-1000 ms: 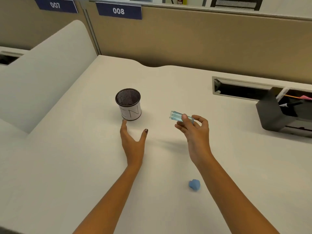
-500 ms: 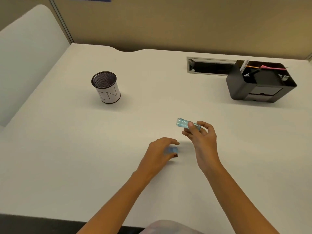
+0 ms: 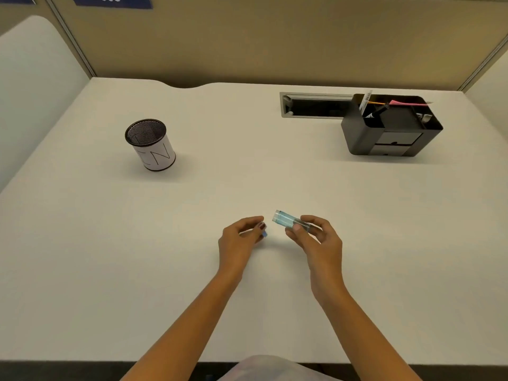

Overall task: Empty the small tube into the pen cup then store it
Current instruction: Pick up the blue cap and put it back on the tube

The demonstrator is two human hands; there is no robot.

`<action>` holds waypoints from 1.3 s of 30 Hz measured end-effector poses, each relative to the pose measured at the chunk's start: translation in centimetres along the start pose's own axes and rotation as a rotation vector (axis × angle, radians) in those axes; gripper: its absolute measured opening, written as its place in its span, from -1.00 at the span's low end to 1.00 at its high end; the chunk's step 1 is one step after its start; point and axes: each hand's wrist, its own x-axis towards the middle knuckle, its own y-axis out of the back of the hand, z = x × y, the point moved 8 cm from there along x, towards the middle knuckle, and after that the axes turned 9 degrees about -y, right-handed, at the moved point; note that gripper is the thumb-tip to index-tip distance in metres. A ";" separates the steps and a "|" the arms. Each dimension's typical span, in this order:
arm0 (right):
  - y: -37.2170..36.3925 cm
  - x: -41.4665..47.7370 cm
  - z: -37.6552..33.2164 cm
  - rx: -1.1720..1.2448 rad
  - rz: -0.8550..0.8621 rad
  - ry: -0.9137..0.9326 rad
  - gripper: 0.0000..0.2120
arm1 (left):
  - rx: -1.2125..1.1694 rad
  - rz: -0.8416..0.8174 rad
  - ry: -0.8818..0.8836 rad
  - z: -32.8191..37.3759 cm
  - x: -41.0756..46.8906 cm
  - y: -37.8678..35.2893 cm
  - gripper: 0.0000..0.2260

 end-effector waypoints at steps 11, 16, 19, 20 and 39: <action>-0.4 -1.3 -0.2 -0.183 -0.036 0.149 -0.79 | -0.776 0.038 0.338 -0.6 -1.3 -1.9 -0.84; -0.5 -1.6 -0.6 -0.241 -0.001 0.222 -0.81 | -0.791 0.017 0.333 -0.3 -1.6 -2.4 -0.88; -0.5 -1.8 -0.6 -0.259 0.012 0.239 -0.80 | -0.765 0.011 0.323 -0.1 -1.8 -2.6 -0.90; -0.4 -1.9 -0.6 -0.250 0.012 0.235 -0.79 | -0.763 0.011 0.320 0.0 -1.9 -2.6 -0.89; -1.3 -1.9 1.7 0.085 -0.287 -0.225 -0.56 | -0.643 -0.091 0.146 2.5 -2.1 -2.5 -0.85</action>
